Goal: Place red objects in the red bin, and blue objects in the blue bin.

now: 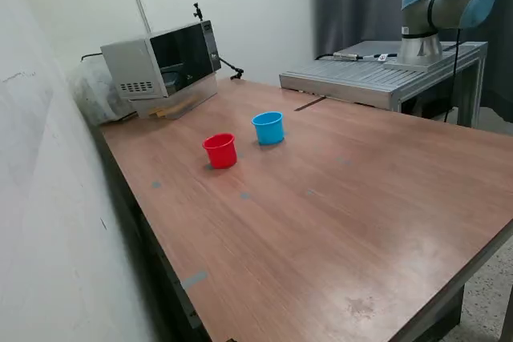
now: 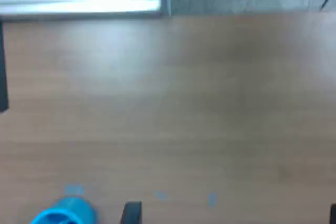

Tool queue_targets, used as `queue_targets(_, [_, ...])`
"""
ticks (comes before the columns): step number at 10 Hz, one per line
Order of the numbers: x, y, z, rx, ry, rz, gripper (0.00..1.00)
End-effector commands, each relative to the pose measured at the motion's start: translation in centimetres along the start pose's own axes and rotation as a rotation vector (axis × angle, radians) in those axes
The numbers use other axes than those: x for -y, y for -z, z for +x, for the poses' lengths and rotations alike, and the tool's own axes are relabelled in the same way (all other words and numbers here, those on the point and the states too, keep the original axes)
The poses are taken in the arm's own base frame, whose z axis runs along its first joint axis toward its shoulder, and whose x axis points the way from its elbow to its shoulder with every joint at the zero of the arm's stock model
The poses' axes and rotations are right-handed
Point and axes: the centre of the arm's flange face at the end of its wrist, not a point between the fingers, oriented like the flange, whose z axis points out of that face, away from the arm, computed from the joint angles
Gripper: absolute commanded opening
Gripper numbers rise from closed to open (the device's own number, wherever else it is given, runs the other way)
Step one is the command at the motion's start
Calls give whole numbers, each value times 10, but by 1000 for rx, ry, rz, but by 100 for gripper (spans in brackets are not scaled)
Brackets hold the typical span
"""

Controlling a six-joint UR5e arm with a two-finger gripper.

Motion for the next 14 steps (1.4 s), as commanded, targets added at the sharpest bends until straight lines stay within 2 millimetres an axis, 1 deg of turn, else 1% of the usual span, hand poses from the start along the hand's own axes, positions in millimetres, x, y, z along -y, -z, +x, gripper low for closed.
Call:
queue_targets(1, [67,0,36,13,94,86,100])
queue_targets(2, [86,-16,39,28,112,180,100])
queue_targets(3, [98,-21,37,37,115,251,100])
queue_targets(5, [111,-28,35,52,128,350,100])
queue_targets(8, [107,-30,25,48,99,358,100])
queue_targets(9, [105,-27,25,47,99,352,100])
queue_targets(11, [108,-30,25,48,101,358,100])
queue_targets(14, [108,-29,25,48,99,355,100])
